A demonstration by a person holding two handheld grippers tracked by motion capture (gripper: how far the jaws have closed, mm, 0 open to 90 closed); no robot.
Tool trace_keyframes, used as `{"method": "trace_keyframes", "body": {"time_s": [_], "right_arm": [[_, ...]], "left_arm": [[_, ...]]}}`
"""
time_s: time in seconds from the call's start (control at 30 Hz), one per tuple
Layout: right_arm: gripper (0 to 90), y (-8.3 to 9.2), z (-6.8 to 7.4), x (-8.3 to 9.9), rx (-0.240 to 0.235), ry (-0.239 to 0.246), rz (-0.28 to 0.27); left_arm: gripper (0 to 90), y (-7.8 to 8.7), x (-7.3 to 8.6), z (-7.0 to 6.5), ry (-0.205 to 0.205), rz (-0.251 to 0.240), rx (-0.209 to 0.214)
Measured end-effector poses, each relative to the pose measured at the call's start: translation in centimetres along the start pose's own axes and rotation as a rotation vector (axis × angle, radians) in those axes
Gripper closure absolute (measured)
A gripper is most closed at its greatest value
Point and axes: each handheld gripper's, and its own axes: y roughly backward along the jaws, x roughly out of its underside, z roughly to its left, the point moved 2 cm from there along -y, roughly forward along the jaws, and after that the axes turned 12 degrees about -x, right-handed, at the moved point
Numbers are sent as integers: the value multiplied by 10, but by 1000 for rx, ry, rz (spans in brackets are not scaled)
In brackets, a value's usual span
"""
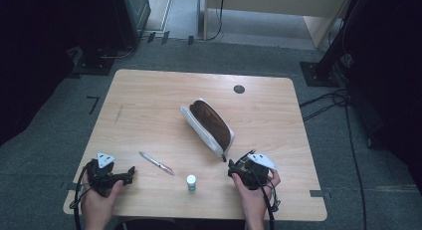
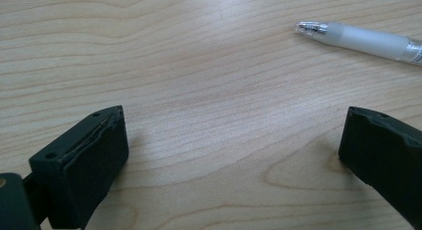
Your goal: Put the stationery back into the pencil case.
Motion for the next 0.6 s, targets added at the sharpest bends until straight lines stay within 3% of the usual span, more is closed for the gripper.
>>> {"method": "trace_keyframes", "body": {"time_s": [0.03,0.17,0.37,0.4,0.6], "right_arm": [[142,-2,1,2,42,15,1],[150,-8,5,6,85,32,20],[233,-11,6,10,110,33,8],[275,-9,5,11,119,30,-5],[336,-1,-2,15,119,19,-20]], "left_arm": [[0,0,0,0,0,0,0],[0,0,0,0,1,0,0],[0,0,0,0,0,0,0],[0,0,0,0,0,0,0],[0,0,0,0,0,0,0]]}}
